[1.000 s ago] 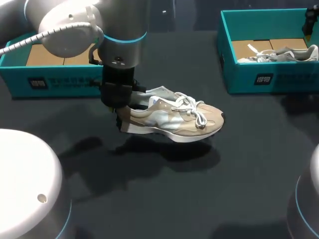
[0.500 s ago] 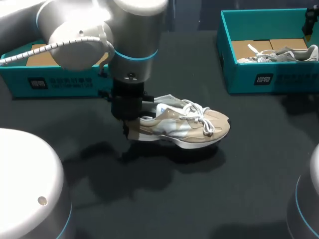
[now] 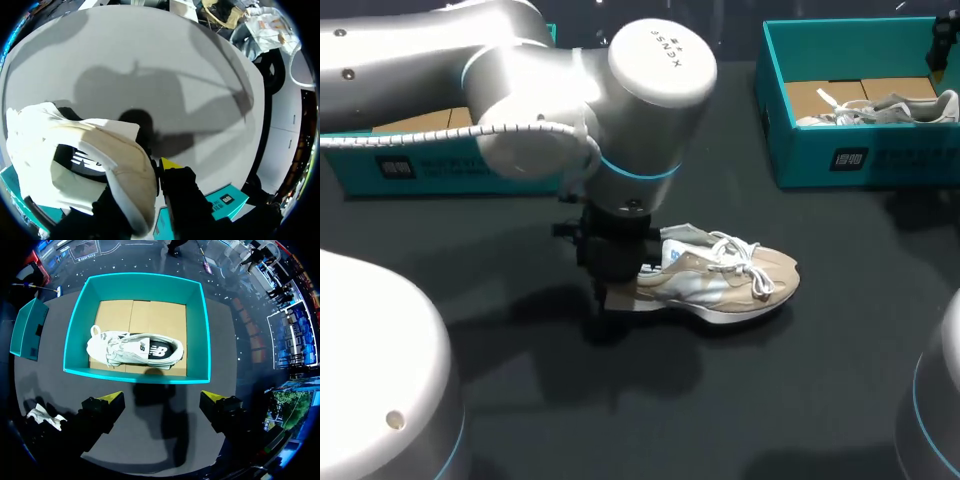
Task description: Take the shoe out of the shoebox, open the shoe tongue, remove and reinsert the insole, then place the shoe into the shoebox
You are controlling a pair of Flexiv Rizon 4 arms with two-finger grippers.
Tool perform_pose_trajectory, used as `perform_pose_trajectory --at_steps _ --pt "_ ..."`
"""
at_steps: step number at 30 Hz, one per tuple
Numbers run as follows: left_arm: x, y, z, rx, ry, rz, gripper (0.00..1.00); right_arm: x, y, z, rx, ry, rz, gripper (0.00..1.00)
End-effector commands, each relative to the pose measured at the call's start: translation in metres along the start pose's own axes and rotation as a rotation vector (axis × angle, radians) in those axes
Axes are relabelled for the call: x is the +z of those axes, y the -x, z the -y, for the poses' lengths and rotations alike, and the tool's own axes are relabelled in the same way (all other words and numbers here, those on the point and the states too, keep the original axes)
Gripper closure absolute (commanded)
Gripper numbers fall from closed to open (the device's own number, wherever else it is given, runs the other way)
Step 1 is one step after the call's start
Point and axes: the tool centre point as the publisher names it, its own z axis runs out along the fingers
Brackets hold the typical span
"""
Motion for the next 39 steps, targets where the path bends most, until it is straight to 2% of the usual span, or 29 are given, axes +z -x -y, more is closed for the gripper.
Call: perform_pose_trajectory --at_steps 1,11,17,39 --pt "0.011 0.005 -0.001 0.004 -0.019 0.005 1.0 0.0 0.0 0.0 0.0 0.0 0.0 0.0" --pt "0.036 0.01 0.002 0.012 -0.044 0.045 1.0 0.0 0.0 0.0 0.0 0.0 0.0 0.0" --pt "0.049 0.014 0.003 0.023 -0.03 0.066 1.0 0.0 0.0 0.0 0.0 0.0 0.0 0.0" --pt "0.063 0.018 0.009 0.061 0.005 0.101 1.0 0.0 0.0 0.0 0.0 0.0 0.0 0.0"
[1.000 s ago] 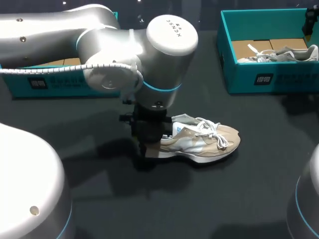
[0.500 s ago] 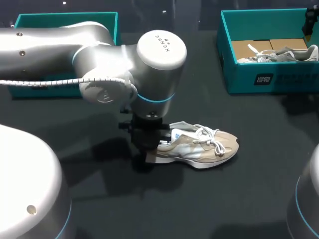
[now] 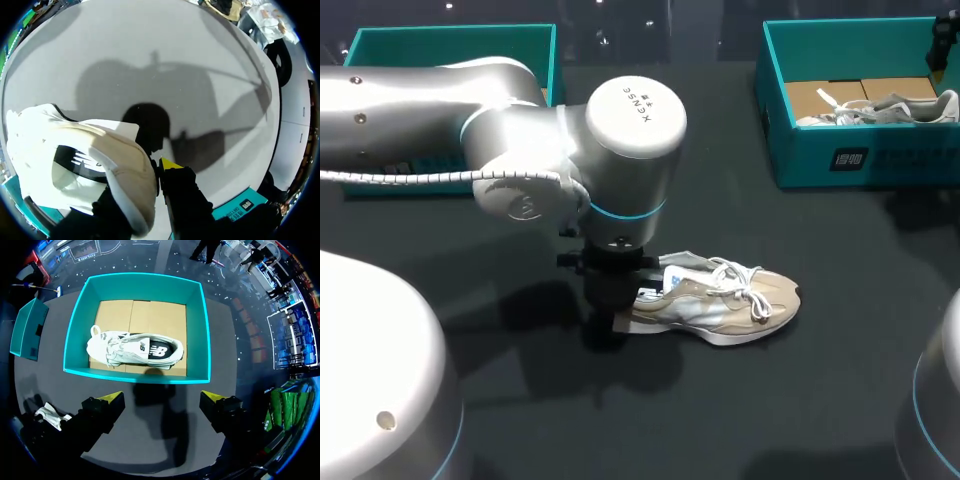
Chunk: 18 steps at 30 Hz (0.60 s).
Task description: Take the shoe out of the shoebox, open the shoe tongue, remove and reinsert the insole, then place the shoe into the shoebox
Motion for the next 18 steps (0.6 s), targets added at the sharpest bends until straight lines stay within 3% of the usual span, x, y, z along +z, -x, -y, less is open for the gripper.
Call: perform_pose_trajectory --at_steps 1,9,11,18 --pt "0.003 -0.0029 0.0012 0.006 0.004 0.011 1.0 0.0001 0.0003 0.0 0.0 0.0 0.0 0.0" --pt "0.0101 -0.0063 0.0024 0.012 0.009 0.011 1.0 0.0001 0.0003 0.0 0.0 0.0 0.0 0.0" --pt "0.0108 -0.0073 0.0023 0.013 0.01 0.012 0.93 0.0001 0.0003 0.0 0.0 0.0 0.0 0.0" --pt "0.0056 -0.0102 0.0007 0.017 0.01 0.03 0.5 0.0001 0.0003 0.0 0.0 0.0 0.0 0.0"
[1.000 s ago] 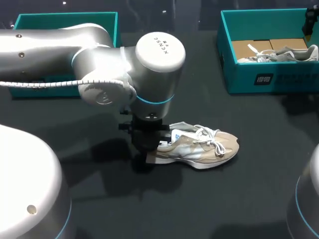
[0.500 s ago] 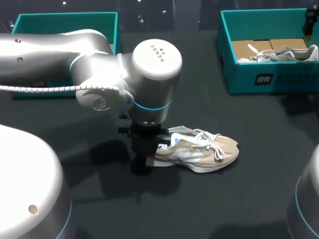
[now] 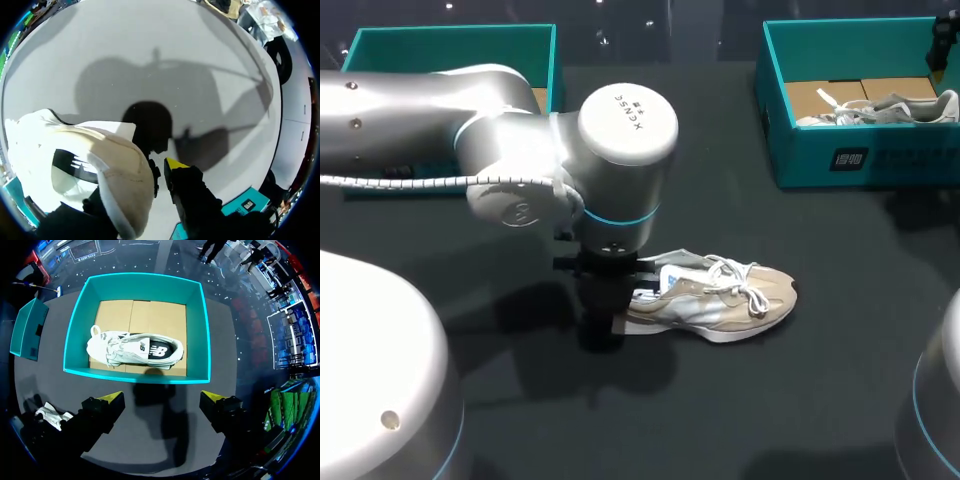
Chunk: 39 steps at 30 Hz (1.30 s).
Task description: Take the shoe out of the shoebox, open the shoe tongue, remove and reinsert the insole, then place the shoe into the shoebox
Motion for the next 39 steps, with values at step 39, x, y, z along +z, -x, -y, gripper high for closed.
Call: perform_pose_trajectory --at_steps 39 --pt "-0.13 -0.044 0.009 -0.323 -0.247 0.356 0.0 0.0 0.0 0.0 0.0 0.0 0.0 0.0"
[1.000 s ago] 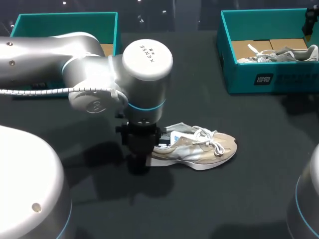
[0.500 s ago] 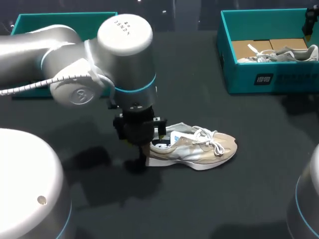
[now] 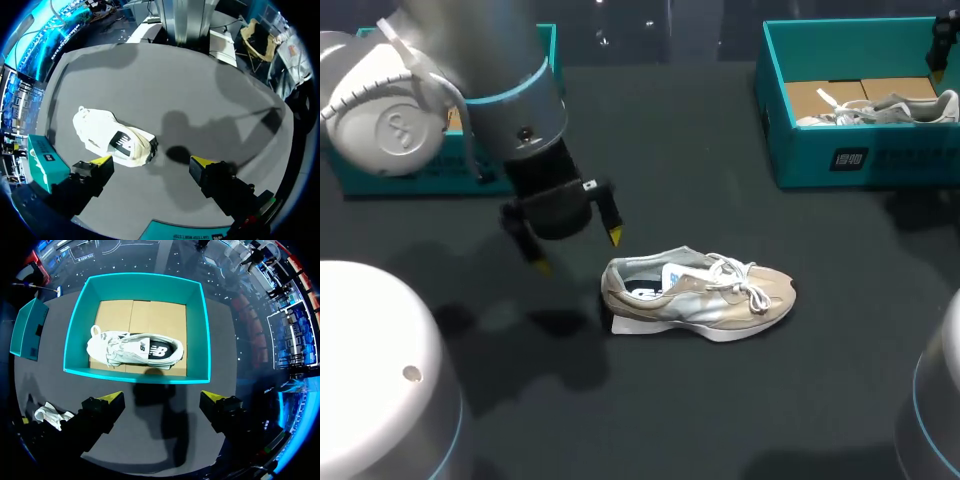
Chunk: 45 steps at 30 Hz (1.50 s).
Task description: Take the shoe out of the shoebox, open the shoe tongue, remove and reinsert the insole, then place the shoe into the shoebox
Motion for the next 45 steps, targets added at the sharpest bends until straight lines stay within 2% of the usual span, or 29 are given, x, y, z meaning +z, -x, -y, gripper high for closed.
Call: perform_pose_trajectory --at_steps 1,5,13,16,17,19,31,33,35,37,38,43,45 --pt "-0.001 -0.006 0.001 0.001 0.003 0.035 0.0 0.0 0.0 0.0 0.0 0.0 0.0 0.0" --pt "-0.001 -0.006 0.001 0.001 0.003 0.035 0.0 0.0 0.0 0.0 0.0 0.0 0.0 0.0" --pt "0.008 -0.035 -0.018 -0.435 -0.06 0.183 0.0 0.0 0.0 0.0 0.0 0.0 0.0 0.0" --pt "0.01 -0.046 -0.022 -0.546 -0.123 0.241 0.0 0.0 0.0 0.0 0.0 0.0 0.0 0.0" --pt "0.01 -0.051 -0.023 -0.615 -0.138 0.292 0.0 0.0 0.0 0.0 0.0 0.0 0.0 0.0" --pt "0.011 -0.058 -0.025 -0.844 -0.086 0.336 0.0 0.0 0.0 0.0 0.0 0.0 0.0 0.0" --pt "0.011 -0.058 -0.025 -0.844 -0.086 0.336 0.0 0.0 0.0 0.0 0.0 0.0 0.0 0.0" --pt "0.018 -0.06 -0.027 -0.903 -0.148 0.341 0.0 0.0 0.0 0.0 0.0 0.0 0.0 0.0" --pt "0.024 -0.064 -0.03 -0.958 -0.158 0.363 0.0 0.0 0.0 0.0 0.0 0.0 0.0 0.0" --pt "0.029 -0.07 -0.033 -0.982 -0.256 0.362 0.0 0.0 0.0 0.0 0.0 0.0 0.0 0.0" --pt "0.031 -0.071 -0.035 -1.0 -0.276 0.367 0.0 0.0 0.0 0.0 0.0 0.0 0.0 0.0" --pt "0.043 -0.082 -0.042 -0.987 -0.425 0.399 0.0 0.0 0.0 0.0 0.0 0.0 0.0 0.0" --pt "0.047 -0.085 -0.042 -0.979 -0.448 0.414 0.0 0.0 0.0 0.0 0.0 0.0 0.0 0.0"
